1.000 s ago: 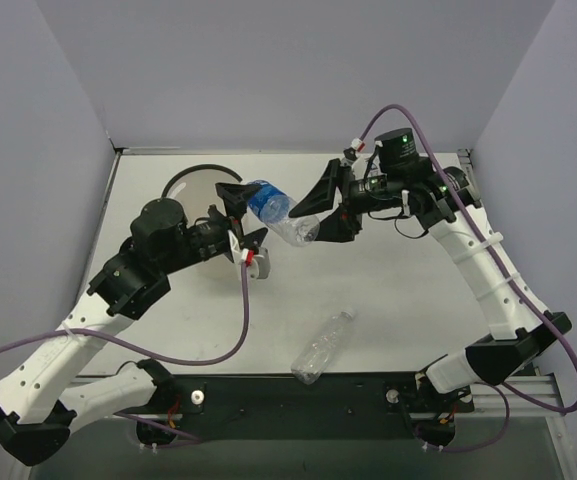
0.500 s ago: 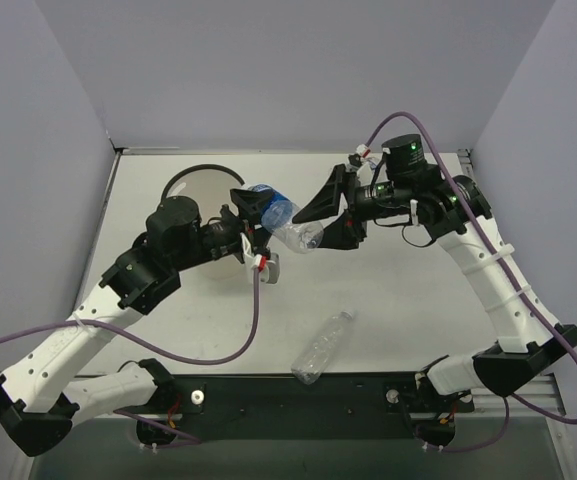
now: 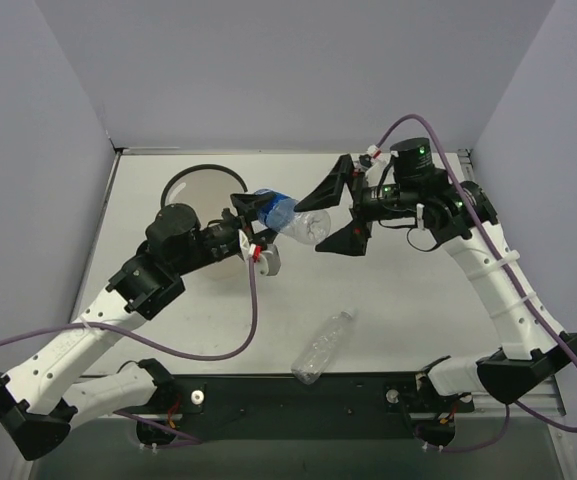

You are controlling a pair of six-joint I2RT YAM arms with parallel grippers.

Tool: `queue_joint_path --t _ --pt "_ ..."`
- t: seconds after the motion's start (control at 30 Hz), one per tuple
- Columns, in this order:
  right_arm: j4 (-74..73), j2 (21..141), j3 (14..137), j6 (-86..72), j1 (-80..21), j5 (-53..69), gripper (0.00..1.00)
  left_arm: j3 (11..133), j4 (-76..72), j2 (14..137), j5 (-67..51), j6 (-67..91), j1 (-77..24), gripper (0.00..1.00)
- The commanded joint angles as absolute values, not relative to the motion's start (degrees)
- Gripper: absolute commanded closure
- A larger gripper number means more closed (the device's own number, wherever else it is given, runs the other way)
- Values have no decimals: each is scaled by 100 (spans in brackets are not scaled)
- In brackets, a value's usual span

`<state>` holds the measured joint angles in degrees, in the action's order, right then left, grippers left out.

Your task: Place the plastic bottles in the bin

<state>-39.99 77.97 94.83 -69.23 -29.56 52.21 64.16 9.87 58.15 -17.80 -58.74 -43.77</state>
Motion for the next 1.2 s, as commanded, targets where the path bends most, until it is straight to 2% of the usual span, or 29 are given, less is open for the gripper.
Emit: queue_joint_path --t 0.0,0.13,0.27,0.4,0.47,0.6,0.73,0.93,1.17 --pt "-4025 7339 9317 -6663 -2357 4966 0 6346 -429 5520 -1512 -3870 -3921 68" --pt "-3955 6900 9001 -6241 -1838 4544 0 6354 -563 5458 -847 -2236 -3542 79" --pt "-3929 6444 8449 -5731 -1687 4140 0 6504 -396 5335 173 -1575 -3314 81" --pt "-3297 6302 8078 -5643 -1679 4097 0 6522 -176 5256 -273 -1441 -3138 81" --pt "-3340 6380 8112 -5512 -1687 4026 0 6495 -176 5247 365 -1135 -3120 82" --pt "-3463 6109 7744 -5037 -1705 3508 1 6293 -395 5142 825 -846 -3006 83" --pt "-3472 5959 7375 -4738 -1714 3402 2 5907 -833 5133 826 -335 -2804 83" --pt "-3524 5731 7005 -4456 -1705 3243 2 4651 -2292 5264 774 167 -2540 83" --pt "-3884 5485 6399 -3964 -1740 2953 2 4236 -3058 5721 730 211 -2400 83"
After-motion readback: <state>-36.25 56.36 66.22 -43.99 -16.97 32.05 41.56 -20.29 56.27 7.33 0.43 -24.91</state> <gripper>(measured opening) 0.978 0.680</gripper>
